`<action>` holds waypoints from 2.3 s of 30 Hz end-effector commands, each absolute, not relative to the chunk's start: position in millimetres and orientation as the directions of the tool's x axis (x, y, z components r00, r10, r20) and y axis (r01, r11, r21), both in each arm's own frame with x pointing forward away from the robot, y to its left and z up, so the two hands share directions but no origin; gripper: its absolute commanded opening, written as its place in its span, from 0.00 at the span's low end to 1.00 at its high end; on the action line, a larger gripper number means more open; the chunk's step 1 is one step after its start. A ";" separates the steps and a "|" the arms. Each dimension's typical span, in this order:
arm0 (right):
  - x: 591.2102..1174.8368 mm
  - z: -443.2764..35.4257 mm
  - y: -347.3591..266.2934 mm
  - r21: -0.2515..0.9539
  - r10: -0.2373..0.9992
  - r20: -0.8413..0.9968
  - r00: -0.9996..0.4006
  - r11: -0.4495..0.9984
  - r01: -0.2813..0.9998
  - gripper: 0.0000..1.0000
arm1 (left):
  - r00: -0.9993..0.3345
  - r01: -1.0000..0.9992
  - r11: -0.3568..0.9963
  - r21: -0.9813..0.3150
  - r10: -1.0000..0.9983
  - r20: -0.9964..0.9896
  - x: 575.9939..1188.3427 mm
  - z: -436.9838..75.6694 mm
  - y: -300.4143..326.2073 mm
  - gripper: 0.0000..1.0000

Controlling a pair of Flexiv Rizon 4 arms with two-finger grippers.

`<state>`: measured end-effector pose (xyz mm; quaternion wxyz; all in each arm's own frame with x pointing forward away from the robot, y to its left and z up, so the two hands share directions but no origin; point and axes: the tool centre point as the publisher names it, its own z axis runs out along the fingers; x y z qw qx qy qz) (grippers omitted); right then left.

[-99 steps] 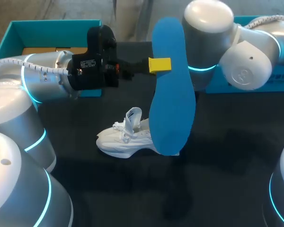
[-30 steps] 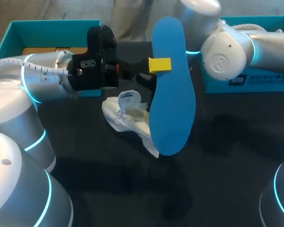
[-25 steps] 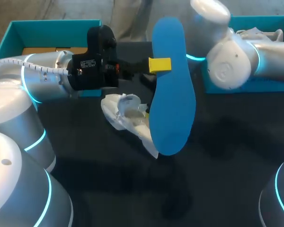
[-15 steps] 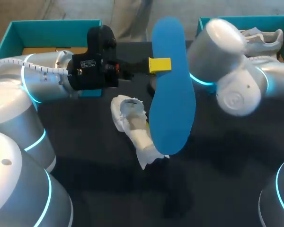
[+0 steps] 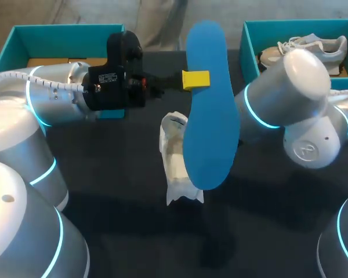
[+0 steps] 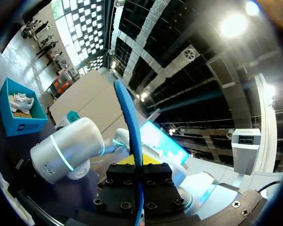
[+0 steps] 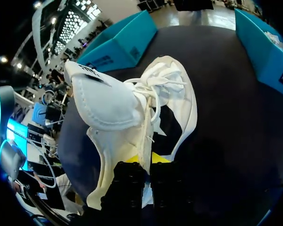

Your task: Take the shoe out of the shoebox, open the shoe tongue, remove and reinsert the insole, then place the shoe into the shoebox

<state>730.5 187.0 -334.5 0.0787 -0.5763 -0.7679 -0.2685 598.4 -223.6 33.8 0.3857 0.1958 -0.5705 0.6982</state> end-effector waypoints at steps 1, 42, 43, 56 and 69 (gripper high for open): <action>735.0 -335.0 179.9 0.337 0.836 0.435 -0.335 0.194 0.921 0.00 | -0.626 -0.762 -0.056 -0.645 0.316 0.713 597.6 33.4 -224.1 0.00; 753.8 -327.2 177.6 0.486 0.776 0.489 -0.398 0.137 0.863 1.00 | -0.626 -0.762 -0.056 -0.645 0.316 0.713 597.6 33.4 -224.1 0.00; 753.8 -327.2 177.6 0.486 0.776 0.489 -0.398 0.137 0.863 1.00 | -0.626 -0.762 -0.056 -0.645 0.316 0.713 597.6 33.4 -224.1 0.00; 753.8 -327.2 177.6 0.486 0.776 0.489 -0.398 0.137 0.863 1.00 | -0.626 -0.762 -0.056 -0.645 0.316 0.713 597.6 33.4 -224.1 0.00; 741.8 -270.2 158.7 0.498 0.521 0.775 -0.357 -0.156 0.853 1.00 | -0.626 -0.762 -0.056 -0.645 0.316 0.713 597.6 33.4 -224.1 0.00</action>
